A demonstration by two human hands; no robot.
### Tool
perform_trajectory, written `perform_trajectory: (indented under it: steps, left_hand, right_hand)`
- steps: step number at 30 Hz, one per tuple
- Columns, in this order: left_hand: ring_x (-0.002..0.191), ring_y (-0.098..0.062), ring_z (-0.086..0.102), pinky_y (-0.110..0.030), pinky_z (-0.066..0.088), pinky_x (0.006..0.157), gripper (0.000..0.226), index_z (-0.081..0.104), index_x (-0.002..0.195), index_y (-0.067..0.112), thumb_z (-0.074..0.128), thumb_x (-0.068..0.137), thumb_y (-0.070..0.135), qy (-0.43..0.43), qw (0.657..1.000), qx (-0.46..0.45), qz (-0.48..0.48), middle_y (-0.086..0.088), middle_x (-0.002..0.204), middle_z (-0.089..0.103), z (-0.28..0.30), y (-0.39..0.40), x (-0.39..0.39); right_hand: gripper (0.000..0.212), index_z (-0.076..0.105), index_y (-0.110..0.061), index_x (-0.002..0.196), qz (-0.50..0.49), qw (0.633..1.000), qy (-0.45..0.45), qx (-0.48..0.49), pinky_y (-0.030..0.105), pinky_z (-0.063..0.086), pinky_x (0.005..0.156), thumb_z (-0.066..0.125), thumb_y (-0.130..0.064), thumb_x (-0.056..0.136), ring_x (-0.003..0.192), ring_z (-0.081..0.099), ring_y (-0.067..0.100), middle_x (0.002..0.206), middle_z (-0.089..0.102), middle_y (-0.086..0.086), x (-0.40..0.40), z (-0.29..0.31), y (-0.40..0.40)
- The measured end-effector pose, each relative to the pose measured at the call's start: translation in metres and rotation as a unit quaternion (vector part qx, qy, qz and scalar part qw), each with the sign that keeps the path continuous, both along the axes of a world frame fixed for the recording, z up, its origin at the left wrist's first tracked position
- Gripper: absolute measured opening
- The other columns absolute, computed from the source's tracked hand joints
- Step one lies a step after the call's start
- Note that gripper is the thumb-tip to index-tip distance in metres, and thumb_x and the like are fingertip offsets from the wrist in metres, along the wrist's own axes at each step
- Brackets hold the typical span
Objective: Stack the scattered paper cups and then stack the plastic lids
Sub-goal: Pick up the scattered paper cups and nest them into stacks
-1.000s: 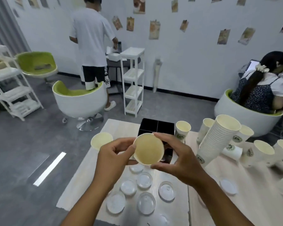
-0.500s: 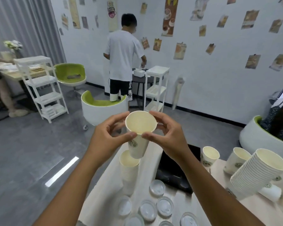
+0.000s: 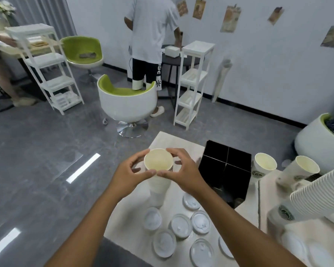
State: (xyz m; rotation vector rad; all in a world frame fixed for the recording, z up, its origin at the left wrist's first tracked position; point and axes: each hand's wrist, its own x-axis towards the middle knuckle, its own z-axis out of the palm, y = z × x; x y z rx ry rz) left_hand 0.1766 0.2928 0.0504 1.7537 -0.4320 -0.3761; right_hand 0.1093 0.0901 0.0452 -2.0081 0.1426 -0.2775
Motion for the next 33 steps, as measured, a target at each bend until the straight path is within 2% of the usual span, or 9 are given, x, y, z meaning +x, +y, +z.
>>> perform_trajectory:
  steps: [3,7,11,13,16,23,26,29,33]
  left_hand:
    - [0.133,0.002,0.053,-0.037,0.052,0.107,0.066,0.06,0.138,0.042,0.088,0.082,0.025,0.008,1.0,0.016,0.003,0.02,0.143,0.059,-0.024,0.0,-0.002]
    - [0.134,-0.007,0.055,-0.015,0.051,0.093,0.062,0.057,0.138,0.043,0.085,0.086,0.027,0.024,1.0,0.001,-0.001,0.018,0.146,0.056,-0.031,-0.006,-0.005]
    - [0.135,-0.001,0.051,-0.034,0.054,0.103,0.083,0.05,0.144,0.045,0.093,0.073,0.04,0.032,0.999,-0.002,0.023,0.021,0.147,0.053,-0.025,-0.01,-0.014]
    - [0.133,0.009,0.046,-0.035,0.048,0.106,0.092,0.045,0.146,0.047,0.094,0.068,0.047,0.002,0.999,0.011,0.051,0.023,0.149,0.049,-0.022,-0.01,-0.022]
    - [0.127,0.021,0.042,-0.028,0.041,0.107,0.088,0.043,0.148,0.045,0.091,0.074,0.037,-0.072,0.994,0.035,0.07,0.027,0.147,0.045,-0.011,-0.014,-0.042]
    - [0.142,-0.01,0.042,-0.044,0.037,0.119,0.08,0.052,0.145,0.03,0.091,0.075,0.038,-0.201,0.976,0.019,0.083,0.012,0.15,0.048,0.016,-0.058,-0.113]
    - [0.143,-0.013,0.042,-0.047,0.037,0.119,0.077,0.054,0.143,0.031,0.089,0.075,0.036,-0.211,0.977,-0.004,0.025,0.014,0.149,0.049,0.019,-0.094,-0.152]
    - [0.136,-0.008,0.05,-0.035,0.047,0.11,0.074,0.051,0.143,0.038,0.083,0.075,0.036,-0.174,0.981,-0.025,-0.085,0.024,0.145,0.05,0.014,-0.141,-0.191]
    - [0.132,-0.01,0.055,-0.026,0.051,0.101,0.073,0.052,0.142,0.038,0.088,0.078,0.034,-0.127,0.971,-0.044,-0.197,0.02,0.143,0.055,0.003,-0.208,-0.245]
  right_hand:
    - [0.08,0.053,-0.033,0.137,-0.003,1.0,0.024,-0.001,0.022,0.045,0.099,0.095,-0.036,0.07,0.127,0.048,0.002,0.135,0.046,-0.018,-0.004,-0.025,0.001]
    - [0.082,0.051,-0.036,0.142,-0.025,0.998,0.039,0.034,0.023,0.047,0.098,0.094,-0.037,0.072,0.13,0.045,-0.002,0.142,0.04,-0.016,-0.005,-0.03,-0.003]
    - [0.09,0.042,-0.045,0.149,-0.019,0.997,0.049,0.06,0.027,0.051,0.098,0.091,-0.042,0.074,0.13,0.049,0.0,0.149,0.04,-0.019,-0.02,-0.029,-0.007]
    - [0.094,0.038,-0.049,0.151,-0.03,0.996,0.047,0.068,0.028,0.052,0.098,0.091,-0.045,0.073,0.129,0.051,-0.001,0.149,0.043,-0.019,-0.035,-0.027,-0.013]
    - [0.092,0.038,-0.049,0.151,-0.048,0.996,0.036,0.069,0.03,0.055,0.098,0.09,-0.043,0.075,0.127,0.053,-0.002,0.147,0.047,-0.022,-0.066,-0.022,-0.026]
    - [0.081,0.045,-0.047,0.148,-0.122,0.989,0.001,0.081,0.033,0.058,0.094,0.088,-0.026,0.082,0.122,0.062,0.01,0.142,0.055,-0.019,-0.159,-0.006,-0.07]
    - [0.08,0.046,-0.047,0.147,-0.175,0.981,-0.008,0.083,0.034,0.058,0.093,0.087,-0.029,0.081,0.123,0.062,0.012,0.141,0.056,-0.018,-0.211,-0.001,-0.092]
    - [0.077,0.05,-0.045,0.145,-0.236,0.967,-0.018,0.097,0.038,0.059,0.092,0.084,-0.037,0.077,0.124,0.062,0.016,0.141,0.058,-0.014,-0.266,0.001,-0.116]
    - [0.076,0.052,-0.046,0.143,-0.307,0.945,-0.03,0.107,0.039,0.058,0.095,0.085,-0.04,0.075,0.126,0.062,0.018,0.142,0.059,-0.012,-0.342,-0.004,-0.155]
